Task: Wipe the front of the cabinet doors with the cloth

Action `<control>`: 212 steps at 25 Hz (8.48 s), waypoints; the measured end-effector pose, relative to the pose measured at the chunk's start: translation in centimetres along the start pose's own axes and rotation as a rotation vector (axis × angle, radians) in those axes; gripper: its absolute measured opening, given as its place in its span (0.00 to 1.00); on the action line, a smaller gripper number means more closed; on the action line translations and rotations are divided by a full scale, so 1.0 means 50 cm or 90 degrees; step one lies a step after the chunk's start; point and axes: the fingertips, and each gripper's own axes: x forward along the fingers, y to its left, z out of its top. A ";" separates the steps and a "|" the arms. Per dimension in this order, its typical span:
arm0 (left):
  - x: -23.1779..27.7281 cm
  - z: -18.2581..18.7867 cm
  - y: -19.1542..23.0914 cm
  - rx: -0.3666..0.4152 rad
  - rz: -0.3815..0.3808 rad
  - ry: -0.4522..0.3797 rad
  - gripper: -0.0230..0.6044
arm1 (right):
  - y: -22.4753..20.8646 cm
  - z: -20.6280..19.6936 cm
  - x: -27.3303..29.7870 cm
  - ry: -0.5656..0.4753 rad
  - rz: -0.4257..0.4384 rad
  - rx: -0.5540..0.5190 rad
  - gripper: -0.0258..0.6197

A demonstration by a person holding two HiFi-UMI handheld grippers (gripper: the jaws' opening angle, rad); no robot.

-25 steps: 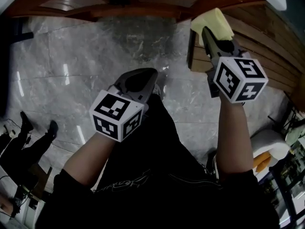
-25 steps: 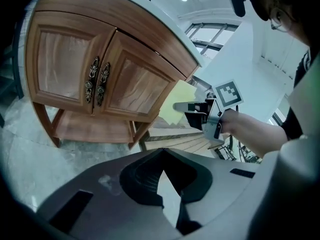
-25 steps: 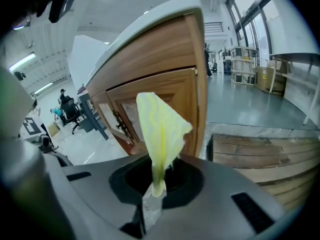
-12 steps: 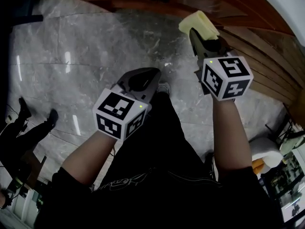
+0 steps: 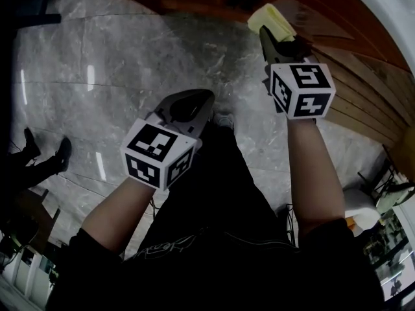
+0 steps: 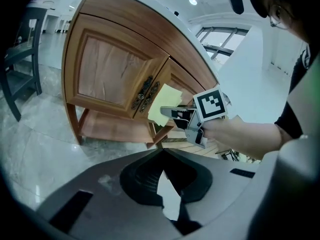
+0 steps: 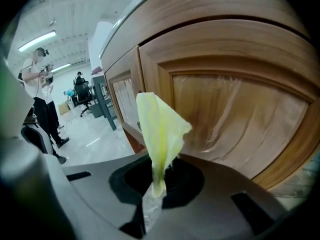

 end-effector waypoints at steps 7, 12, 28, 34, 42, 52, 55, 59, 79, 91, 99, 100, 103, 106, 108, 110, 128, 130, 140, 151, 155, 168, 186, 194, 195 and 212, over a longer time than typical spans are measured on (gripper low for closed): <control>-0.009 0.004 0.033 -0.012 0.009 -0.002 0.05 | -0.013 0.006 0.031 -0.002 -0.026 -0.012 0.10; -0.003 -0.002 0.031 -0.017 0.004 0.001 0.05 | -0.017 0.002 0.041 0.000 -0.034 -0.017 0.10; 0.036 -0.010 -0.004 -0.002 -0.014 0.022 0.05 | -0.075 -0.027 0.022 -0.009 -0.076 0.000 0.10; 0.059 -0.010 -0.038 0.011 -0.027 0.033 0.05 | -0.119 -0.045 -0.010 -0.014 -0.105 0.006 0.10; 0.092 -0.022 -0.081 0.028 -0.042 0.055 0.05 | -0.183 -0.070 -0.060 -0.024 -0.144 0.018 0.10; 0.132 -0.026 -0.138 0.050 -0.061 0.073 0.05 | -0.274 -0.121 -0.132 -0.034 -0.203 0.076 0.10; 0.141 -0.030 -0.154 0.058 -0.067 0.081 0.05 | -0.303 -0.140 -0.158 -0.036 -0.225 0.092 0.10; 0.149 -0.036 -0.176 0.071 -0.072 0.090 0.05 | -0.336 -0.160 -0.192 -0.037 -0.249 0.108 0.10; 0.171 -0.057 -0.188 0.089 -0.074 0.101 0.05 | -0.332 -0.237 -0.206 -0.014 -0.257 0.148 0.10; 0.098 -0.054 -0.051 0.027 -0.003 0.055 0.05 | -0.160 -0.185 -0.055 0.015 -0.141 0.082 0.10; 0.024 -0.055 0.041 -0.021 0.044 0.017 0.05 | -0.038 -0.133 0.043 0.023 -0.065 0.024 0.10; 0.015 -0.055 0.051 -0.027 0.049 0.012 0.05 | -0.026 -0.125 0.055 0.024 -0.057 0.013 0.10; -0.010 -0.059 0.080 -0.045 0.066 0.000 0.05 | 0.011 -0.103 0.087 0.026 -0.035 -0.015 0.10; -0.031 -0.069 0.105 -0.063 0.080 -0.008 0.05 | 0.043 -0.090 0.114 0.028 -0.017 -0.031 0.10; -0.042 -0.075 0.116 -0.071 0.085 -0.011 0.05 | 0.058 -0.084 0.128 0.028 -0.012 -0.037 0.10; -0.053 -0.079 0.125 -0.077 0.091 -0.014 0.05 | 0.067 -0.080 0.142 0.028 -0.010 -0.040 0.10; -0.031 -0.060 0.117 -0.090 0.090 -0.016 0.05 | 0.006 -0.087 0.158 0.026 -0.039 -0.007 0.10; -0.018 -0.056 0.106 -0.084 0.085 -0.011 0.05 | -0.011 -0.093 0.151 0.025 -0.044 -0.001 0.10; 0.049 -0.042 0.031 -0.028 0.048 0.027 0.05 | -0.118 -0.138 0.078 0.021 -0.096 0.045 0.10; 0.125 -0.051 -0.057 0.014 0.007 0.069 0.05 | -0.239 -0.202 0.000 0.021 -0.155 0.093 0.10; 0.145 -0.048 -0.082 0.025 -0.001 0.076 0.05 | -0.279 -0.223 -0.028 0.020 -0.174 0.106 0.10; 0.198 -0.051 -0.159 0.059 -0.014 0.090 0.05 | -0.367 -0.303 -0.117 0.023 -0.214 0.148 0.10; -0.038 0.067 -0.350 0.122 -0.004 -0.007 0.05 | -0.089 -0.101 -0.499 0.027 0.088 0.158 0.10; -0.297 0.199 -0.490 0.177 -0.054 -0.121 0.05 | 0.056 0.104 -0.742 -0.065 0.127 0.131 0.10; -0.342 0.199 -0.509 0.179 -0.057 -0.133 0.05 | 0.090 0.114 -0.779 -0.074 0.129 0.134 0.10; -0.955 0.032 -0.702 0.351 -0.127 -0.264 0.05 | 0.749 0.234 -1.219 -0.251 0.235 -0.002 0.10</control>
